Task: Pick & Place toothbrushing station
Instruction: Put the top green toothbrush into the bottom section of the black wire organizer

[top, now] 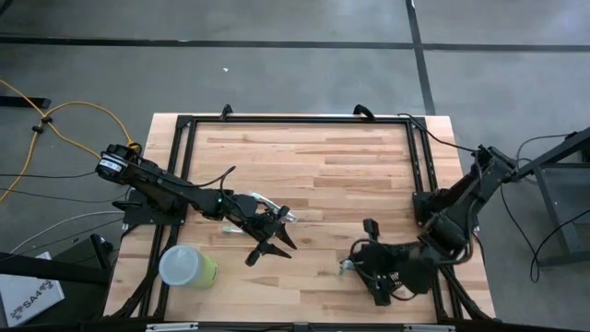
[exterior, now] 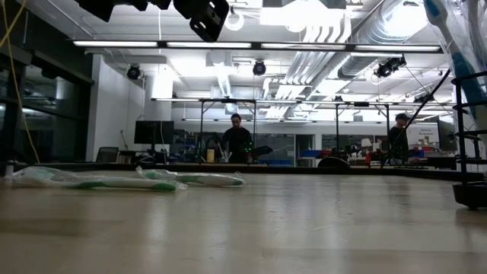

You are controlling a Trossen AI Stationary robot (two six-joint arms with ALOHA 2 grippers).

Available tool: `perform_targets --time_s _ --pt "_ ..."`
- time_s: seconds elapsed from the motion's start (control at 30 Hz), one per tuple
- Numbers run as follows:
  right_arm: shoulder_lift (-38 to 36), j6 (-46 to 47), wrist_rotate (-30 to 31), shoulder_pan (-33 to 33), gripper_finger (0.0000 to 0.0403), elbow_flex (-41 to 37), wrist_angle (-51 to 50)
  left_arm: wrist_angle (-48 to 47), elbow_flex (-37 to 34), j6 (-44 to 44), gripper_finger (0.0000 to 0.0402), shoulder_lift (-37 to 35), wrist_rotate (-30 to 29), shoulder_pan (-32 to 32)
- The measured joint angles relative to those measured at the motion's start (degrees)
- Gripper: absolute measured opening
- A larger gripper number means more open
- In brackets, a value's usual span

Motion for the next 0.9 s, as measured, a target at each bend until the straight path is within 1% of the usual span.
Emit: perform_targets --time_s 0.27,0.63,0.77,0.9 --pt "-0.5 9.3 6.5 8.7 0.0007 0.0 -5.8 0.1 0.0 0.0 0.0126 0.0 0.0 0.0" --pt "-0.4 25.0 19.8 22.1 0.0007 0.0 -16.2 1.4 0.0 -1.3 0.0126 0.0 -0.2 0.0" --pt "-0.4 29.9 22.8 25.3 0.0007 -0.1 -19.8 3.0 0.0 -1.4 0.0126 0.0 -0.2 0.0" --pt "-0.4 33.6 23.9 26.7 0.0007 -1.5 -21.8 4.3 0.0 -1.5 0.0126 -0.1 -0.2 0.0"
